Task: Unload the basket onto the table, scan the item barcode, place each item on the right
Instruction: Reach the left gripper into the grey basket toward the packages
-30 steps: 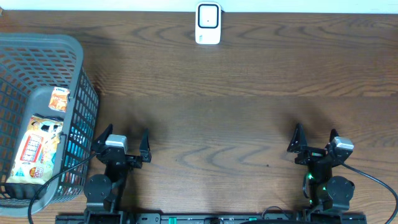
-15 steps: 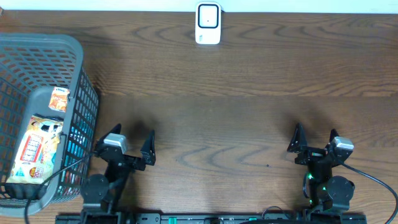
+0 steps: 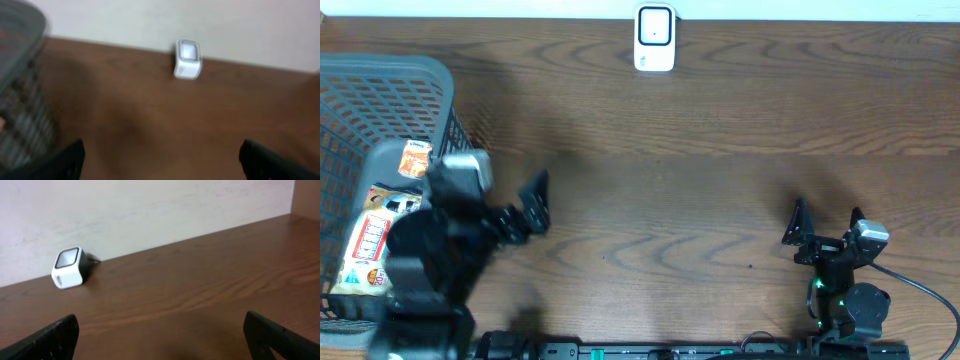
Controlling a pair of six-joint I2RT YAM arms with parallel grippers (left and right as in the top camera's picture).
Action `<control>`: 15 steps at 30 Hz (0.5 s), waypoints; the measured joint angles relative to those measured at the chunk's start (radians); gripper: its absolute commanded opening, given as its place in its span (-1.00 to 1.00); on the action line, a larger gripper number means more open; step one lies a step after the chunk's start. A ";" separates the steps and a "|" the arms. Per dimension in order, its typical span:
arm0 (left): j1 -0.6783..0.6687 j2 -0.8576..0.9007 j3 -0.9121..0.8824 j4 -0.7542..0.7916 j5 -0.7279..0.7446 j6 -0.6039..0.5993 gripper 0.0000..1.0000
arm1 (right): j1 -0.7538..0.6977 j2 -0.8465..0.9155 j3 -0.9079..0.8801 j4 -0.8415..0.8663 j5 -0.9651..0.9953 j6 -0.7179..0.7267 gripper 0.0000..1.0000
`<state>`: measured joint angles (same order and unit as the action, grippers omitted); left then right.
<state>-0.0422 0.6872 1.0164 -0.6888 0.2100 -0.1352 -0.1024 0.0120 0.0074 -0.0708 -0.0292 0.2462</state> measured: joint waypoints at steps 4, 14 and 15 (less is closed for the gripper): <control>0.000 0.165 0.315 -0.226 -0.061 0.000 0.97 | 0.000 0.000 0.000 0.001 0.000 0.000 0.99; 0.002 0.265 0.460 -0.339 -0.118 -0.031 0.97 | 0.000 0.000 0.000 0.001 0.000 0.000 0.99; 0.008 0.277 0.468 -0.342 -0.147 -0.056 0.97 | 0.000 0.000 0.000 0.001 0.000 0.000 0.98</control>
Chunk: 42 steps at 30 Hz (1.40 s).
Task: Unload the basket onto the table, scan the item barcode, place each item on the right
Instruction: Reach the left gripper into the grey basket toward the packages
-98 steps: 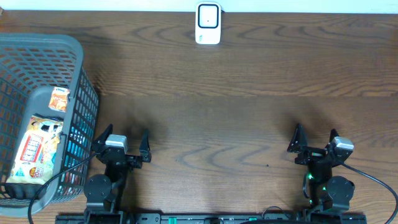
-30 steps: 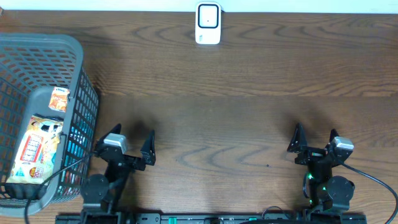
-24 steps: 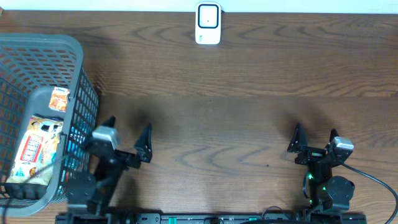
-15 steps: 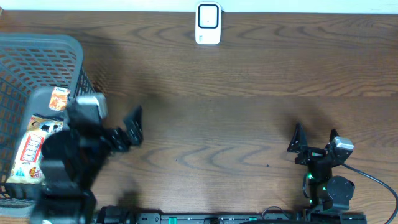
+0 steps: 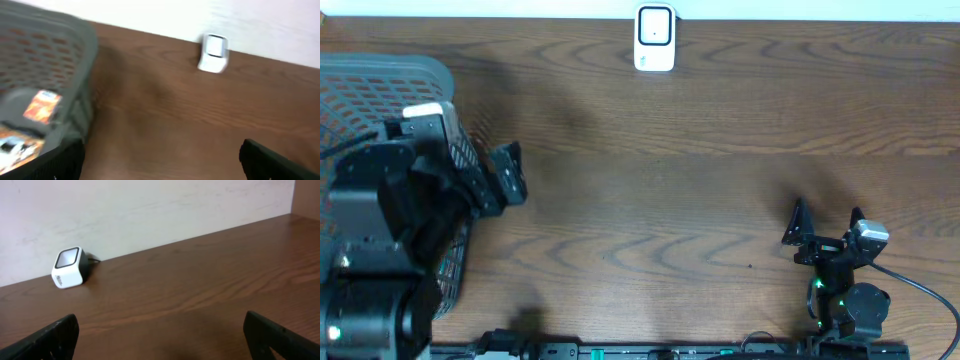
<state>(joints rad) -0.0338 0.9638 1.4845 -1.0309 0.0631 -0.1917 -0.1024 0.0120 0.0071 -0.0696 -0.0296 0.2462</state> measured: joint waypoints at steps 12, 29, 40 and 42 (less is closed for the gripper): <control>0.439 0.144 0.214 -0.151 -0.182 -0.394 0.96 | 0.000 0.000 0.000 0.000 0.000 0.000 0.99; 0.671 0.590 0.216 -0.297 -0.195 -0.516 0.96 | 0.000 0.000 0.000 0.000 0.000 0.000 0.99; 0.740 0.884 0.187 -0.261 -0.280 -0.580 0.96 | 0.000 0.000 0.000 0.000 0.000 0.000 0.99; 0.760 0.910 0.167 -0.216 -0.288 -0.597 0.95 | 0.000 0.000 0.000 0.000 0.000 0.000 0.98</control>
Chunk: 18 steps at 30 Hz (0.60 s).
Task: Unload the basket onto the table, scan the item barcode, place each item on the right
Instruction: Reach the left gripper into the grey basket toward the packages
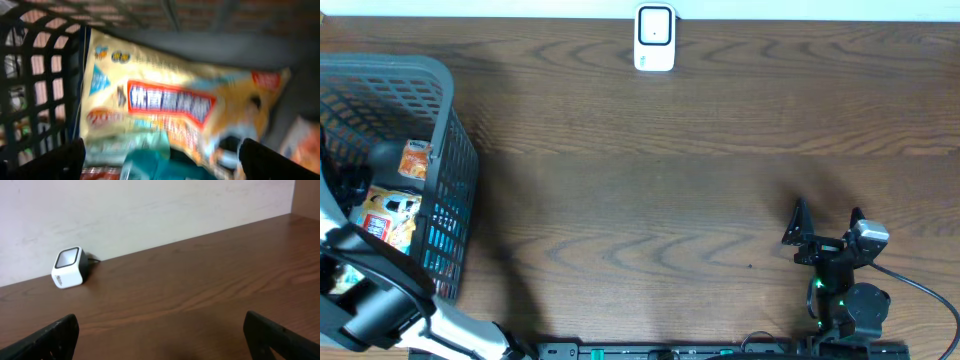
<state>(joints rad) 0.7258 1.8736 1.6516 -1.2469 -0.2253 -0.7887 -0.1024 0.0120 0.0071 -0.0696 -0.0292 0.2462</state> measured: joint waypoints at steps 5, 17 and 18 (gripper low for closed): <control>0.013 0.052 -0.026 0.057 -0.010 -0.016 0.96 | 0.000 0.000 0.000 0.000 0.000 0.000 0.99; -0.003 0.140 -0.040 0.146 0.003 -0.026 0.96 | 0.000 0.000 0.000 0.000 0.000 0.000 0.99; -0.003 0.141 -0.054 0.168 0.010 -0.027 0.96 | 0.000 0.000 0.000 0.000 0.000 0.000 0.99</control>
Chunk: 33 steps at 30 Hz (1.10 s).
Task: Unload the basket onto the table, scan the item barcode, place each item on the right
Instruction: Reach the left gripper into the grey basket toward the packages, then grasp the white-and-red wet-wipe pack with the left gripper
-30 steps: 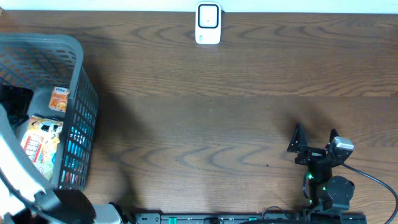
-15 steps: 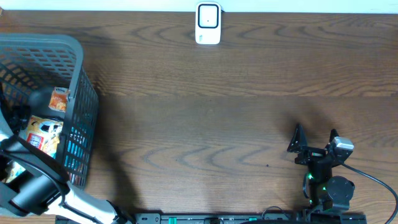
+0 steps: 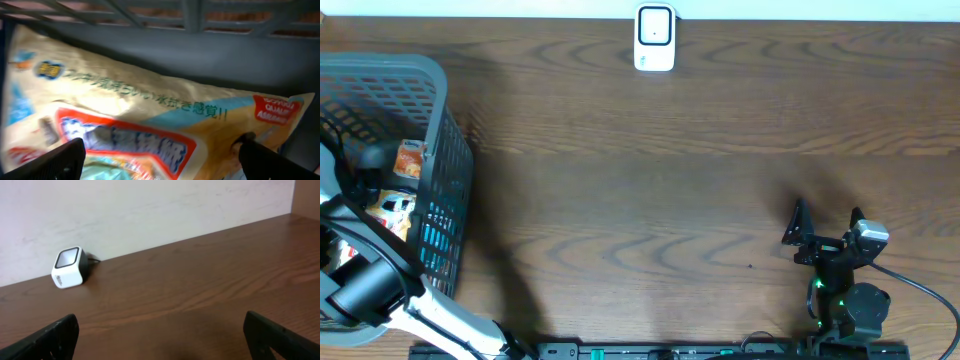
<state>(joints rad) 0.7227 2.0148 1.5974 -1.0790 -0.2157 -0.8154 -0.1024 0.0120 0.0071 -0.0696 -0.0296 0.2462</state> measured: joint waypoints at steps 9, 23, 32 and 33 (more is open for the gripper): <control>-0.024 -0.024 -0.141 0.177 0.007 -0.003 -0.33 | 0.000 0.000 0.000 0.000 0.000 0.000 0.99; -0.033 -0.078 -0.145 0.054 0.003 0.103 -0.85 | 0.000 0.000 0.000 0.000 0.000 0.000 0.99; -0.033 -0.516 0.014 0.058 0.026 0.117 -0.22 | 0.000 0.000 0.000 0.000 0.000 0.000 0.99; -0.033 -0.555 0.020 0.056 0.026 0.116 0.61 | 0.000 0.000 0.000 0.000 0.000 0.000 0.99</control>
<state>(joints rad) 0.6899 1.4597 1.6173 -1.0225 -0.1902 -0.6991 -0.1024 0.0120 0.0071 -0.0696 -0.0296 0.2462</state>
